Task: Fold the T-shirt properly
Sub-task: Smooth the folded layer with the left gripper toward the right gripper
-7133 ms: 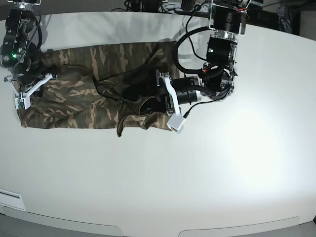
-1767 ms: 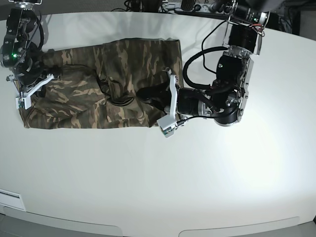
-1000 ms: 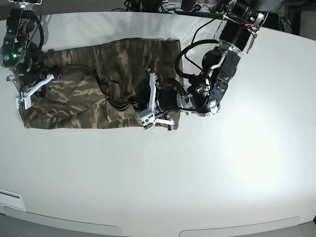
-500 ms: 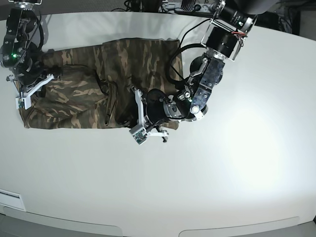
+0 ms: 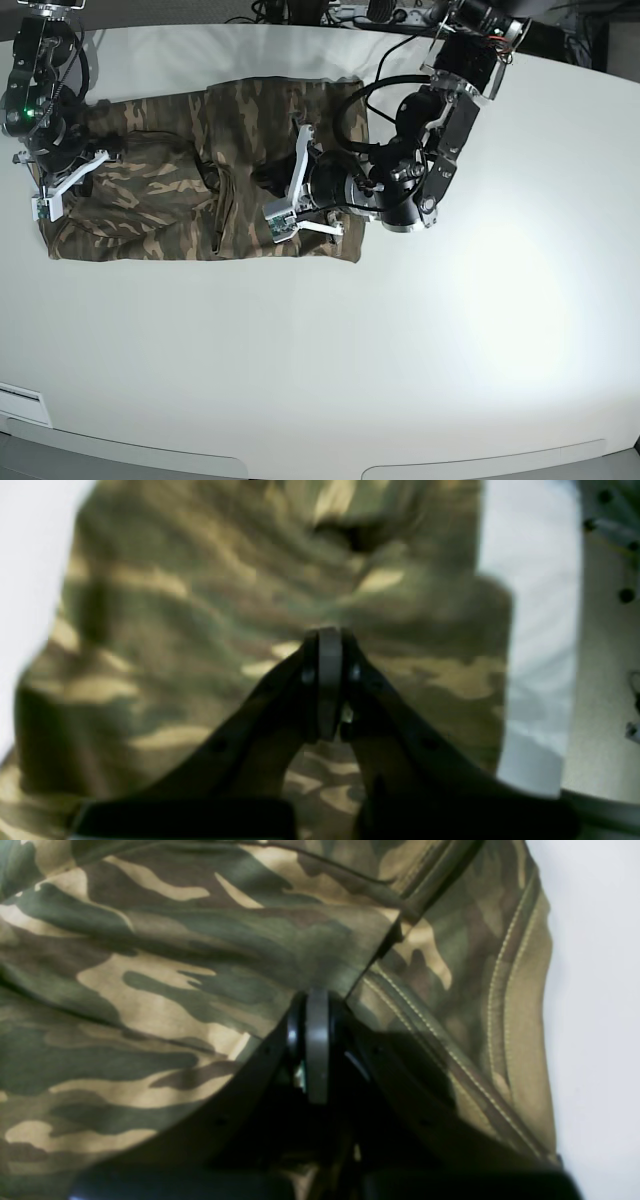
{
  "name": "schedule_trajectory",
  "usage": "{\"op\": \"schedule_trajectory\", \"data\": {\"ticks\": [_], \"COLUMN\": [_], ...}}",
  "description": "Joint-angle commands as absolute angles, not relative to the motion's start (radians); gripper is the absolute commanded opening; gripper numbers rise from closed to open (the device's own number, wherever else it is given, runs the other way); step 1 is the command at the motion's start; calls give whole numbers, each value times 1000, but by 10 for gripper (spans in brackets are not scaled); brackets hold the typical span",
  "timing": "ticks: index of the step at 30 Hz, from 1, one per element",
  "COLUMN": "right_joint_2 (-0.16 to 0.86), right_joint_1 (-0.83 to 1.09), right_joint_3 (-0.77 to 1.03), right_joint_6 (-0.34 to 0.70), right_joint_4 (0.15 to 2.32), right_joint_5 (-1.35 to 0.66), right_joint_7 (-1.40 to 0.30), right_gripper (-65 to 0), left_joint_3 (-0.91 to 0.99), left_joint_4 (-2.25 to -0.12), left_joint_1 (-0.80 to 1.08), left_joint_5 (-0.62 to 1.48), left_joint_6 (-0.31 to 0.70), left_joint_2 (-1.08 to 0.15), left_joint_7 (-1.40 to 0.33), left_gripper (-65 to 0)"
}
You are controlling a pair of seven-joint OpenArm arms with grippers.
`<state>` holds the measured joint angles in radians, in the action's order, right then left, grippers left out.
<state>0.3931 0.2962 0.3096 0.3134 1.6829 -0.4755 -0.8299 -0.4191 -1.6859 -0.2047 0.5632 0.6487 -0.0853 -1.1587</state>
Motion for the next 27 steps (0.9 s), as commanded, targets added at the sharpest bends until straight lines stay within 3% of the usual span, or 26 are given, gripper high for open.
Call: {"op": "schedule_trajectory", "data": {"ticks": [1, 7, 19, 20, 24, 27], "right_joint_2": [394, 394, 398, 400, 405, 405], "right_joint_1": [307, 308, 300, 296, 260, 246], "right_joint_3": [302, 302, 302, 302, 304, 304], "right_joint_6": [338, 340, 353, 345, 342, 373], "right_joint_4": [1677, 1677, 1678, 1678, 1703, 1756], "right_joint_5": [-475, -475, -476, -476, -476, -513], "right_joint_7": [-908, -903, -902, -902, -917, -920], "right_gripper": [-650, -650, -650, -639, -430, -373], "left_joint_3": [-417, -419, -419, -419, -419, -419], "left_joint_4": [-1709, -1705, -1604, -1599, -1599, -1599], "left_joint_1": [-212, -143, -94, -94, -94, -94], "left_joint_5": [538, 328, 130, 129, 128, 139], "left_joint_6": [631, 560, 446, 443, 439, 439], "left_joint_2": [-72, -72, -117, -125, -172, -222], "left_joint_7": [-1116, -992, -880, -880, -879, -879], "left_gripper": [-650, -650, -650, -650, -650, -650]}}
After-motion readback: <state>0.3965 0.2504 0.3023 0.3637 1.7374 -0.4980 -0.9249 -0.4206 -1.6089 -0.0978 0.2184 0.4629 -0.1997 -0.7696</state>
